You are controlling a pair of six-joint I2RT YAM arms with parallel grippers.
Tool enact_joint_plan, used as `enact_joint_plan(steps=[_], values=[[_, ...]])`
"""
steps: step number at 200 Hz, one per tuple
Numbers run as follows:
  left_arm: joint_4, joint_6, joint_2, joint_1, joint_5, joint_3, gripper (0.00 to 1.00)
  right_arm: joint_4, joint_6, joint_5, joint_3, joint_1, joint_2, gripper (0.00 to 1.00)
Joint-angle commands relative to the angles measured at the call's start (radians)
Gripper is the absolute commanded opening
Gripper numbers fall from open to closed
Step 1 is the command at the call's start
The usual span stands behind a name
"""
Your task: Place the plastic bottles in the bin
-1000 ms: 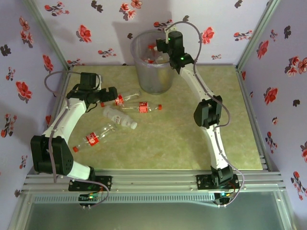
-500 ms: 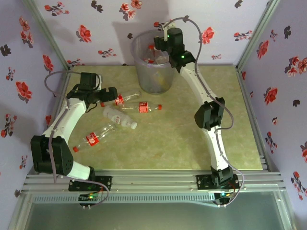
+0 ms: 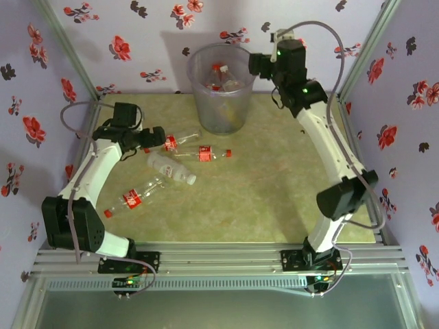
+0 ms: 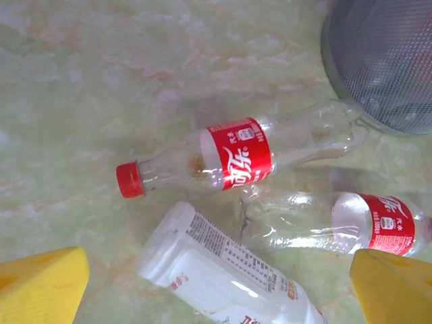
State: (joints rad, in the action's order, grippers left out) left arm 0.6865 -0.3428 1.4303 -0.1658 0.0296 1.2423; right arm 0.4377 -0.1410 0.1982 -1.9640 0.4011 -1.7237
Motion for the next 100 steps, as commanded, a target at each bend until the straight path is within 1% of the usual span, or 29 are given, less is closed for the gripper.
enact_joint_plan(steps=[1, 18, 39, 66, 100], values=[[0.214, -0.043, -0.090, -0.008, -0.049, -0.046, 1.00, 0.024, -0.028, -0.061, 0.180, -0.004, 0.120, 0.85], [0.319, -0.076, -0.140, -0.008, -0.071, -0.101, 1.00, 0.008, -0.040, -0.089, 0.318, -0.019, 0.208, 0.86], [0.364, -0.110, -0.203, -0.015, -0.070, -0.188, 1.00, -0.031, -0.067, -0.133, 0.452, -0.041, 0.279, 0.86], [0.321, -0.142, -0.250, -0.016, -0.078, -0.286, 1.00, -0.074, -0.115, -0.208, 0.560, -0.078, 0.337, 0.86], [0.259, -0.127, -0.201, -0.015, -0.097, -0.312, 1.00, -0.139, -0.211, -0.298, 0.708, -0.109, 0.418, 0.85]])
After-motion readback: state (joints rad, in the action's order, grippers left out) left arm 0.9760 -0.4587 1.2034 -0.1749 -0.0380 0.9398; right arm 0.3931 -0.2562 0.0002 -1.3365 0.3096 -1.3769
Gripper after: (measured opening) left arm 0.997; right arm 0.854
